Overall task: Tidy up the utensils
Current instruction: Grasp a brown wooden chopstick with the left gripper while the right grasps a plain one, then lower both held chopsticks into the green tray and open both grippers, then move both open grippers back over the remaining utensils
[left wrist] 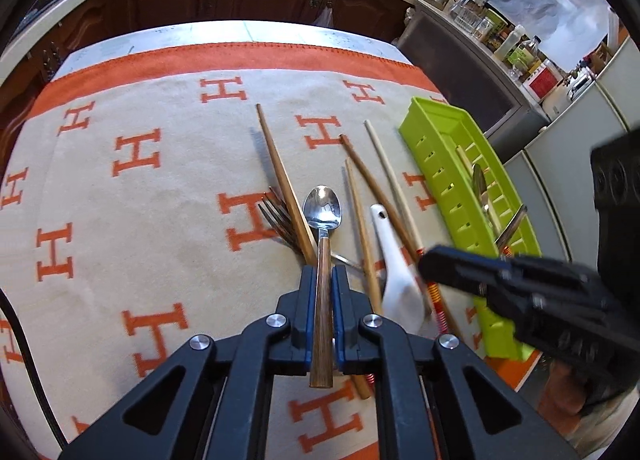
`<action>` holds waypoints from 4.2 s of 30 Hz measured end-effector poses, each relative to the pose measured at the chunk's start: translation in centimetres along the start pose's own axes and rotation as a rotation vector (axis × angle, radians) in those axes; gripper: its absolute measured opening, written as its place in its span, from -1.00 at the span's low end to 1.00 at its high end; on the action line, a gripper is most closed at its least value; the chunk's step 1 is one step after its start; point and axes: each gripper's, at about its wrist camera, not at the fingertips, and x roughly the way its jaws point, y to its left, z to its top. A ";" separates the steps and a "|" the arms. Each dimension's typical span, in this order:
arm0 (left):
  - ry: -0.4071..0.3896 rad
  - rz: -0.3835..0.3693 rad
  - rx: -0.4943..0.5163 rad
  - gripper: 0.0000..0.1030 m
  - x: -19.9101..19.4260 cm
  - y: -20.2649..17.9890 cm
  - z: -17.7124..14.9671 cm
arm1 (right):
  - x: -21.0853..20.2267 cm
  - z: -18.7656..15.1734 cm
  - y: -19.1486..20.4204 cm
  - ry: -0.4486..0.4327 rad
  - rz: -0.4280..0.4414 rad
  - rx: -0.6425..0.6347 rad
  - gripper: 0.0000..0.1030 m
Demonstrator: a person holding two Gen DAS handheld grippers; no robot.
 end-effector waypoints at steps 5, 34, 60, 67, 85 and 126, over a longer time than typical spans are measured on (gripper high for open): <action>-0.030 0.025 0.004 -0.90 -1.6 1.6 -2.0 | 2.3 1.3 -0.1 0.045 -0.004 0.024 -0.82; 0.069 0.013 -0.095 -0.66 0.5 4.8 -2.8 | 8.5 1.2 3.3 0.091 -0.173 -0.157 -0.87; -0.079 -0.039 -0.110 -0.91 -4.8 0.8 -3.3 | -5.1 -0.3 -2.4 -0.151 0.079 0.062 -0.90; -0.087 -0.061 -0.070 -0.91 -5.3 -2.0 -2.2 | -13.1 0.2 -7.6 -0.231 -0.034 0.121 -0.90; -0.120 -0.080 0.043 -0.91 -4.3 -13.7 4.8 | -24.7 -0.5 -13.8 -0.283 -0.153 0.120 -0.90; -0.007 0.149 -0.060 -0.15 -5.1 -4.0 -1.8 | -11.6 2.8 -12.2 -0.140 -0.305 0.074 -0.58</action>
